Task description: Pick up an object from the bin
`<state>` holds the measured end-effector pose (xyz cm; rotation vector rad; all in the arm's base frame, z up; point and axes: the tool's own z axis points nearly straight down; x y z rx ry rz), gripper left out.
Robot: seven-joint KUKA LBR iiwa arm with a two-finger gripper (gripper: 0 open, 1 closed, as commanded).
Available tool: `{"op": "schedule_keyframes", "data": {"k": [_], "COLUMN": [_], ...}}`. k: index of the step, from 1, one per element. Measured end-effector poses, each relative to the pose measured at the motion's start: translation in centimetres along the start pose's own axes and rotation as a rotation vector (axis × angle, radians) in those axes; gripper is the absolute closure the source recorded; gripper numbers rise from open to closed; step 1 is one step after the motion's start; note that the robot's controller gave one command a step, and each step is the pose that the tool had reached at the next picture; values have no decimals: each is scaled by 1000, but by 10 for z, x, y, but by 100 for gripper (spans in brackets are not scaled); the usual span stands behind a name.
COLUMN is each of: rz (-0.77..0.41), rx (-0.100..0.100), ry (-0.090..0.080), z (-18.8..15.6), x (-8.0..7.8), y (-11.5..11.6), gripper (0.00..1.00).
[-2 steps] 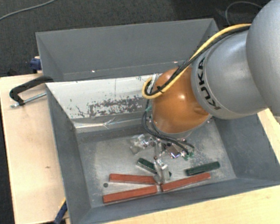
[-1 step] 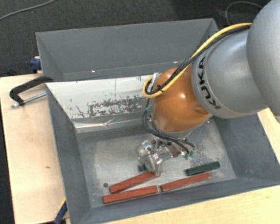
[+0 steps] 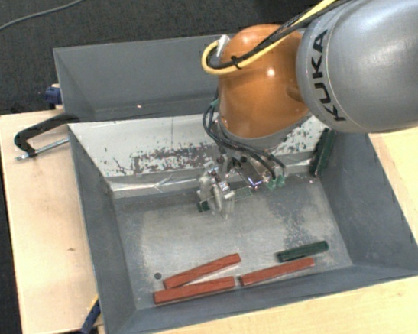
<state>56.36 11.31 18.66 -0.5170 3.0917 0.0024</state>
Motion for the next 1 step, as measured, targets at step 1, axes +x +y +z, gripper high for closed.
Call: {"op": "schedule_keyframes", "data": {"k": [1], "rz": [26], "rx": [1], "ry": [-9], "z": [-71], "x": [-4], "y": [0], "gripper": [100]}}
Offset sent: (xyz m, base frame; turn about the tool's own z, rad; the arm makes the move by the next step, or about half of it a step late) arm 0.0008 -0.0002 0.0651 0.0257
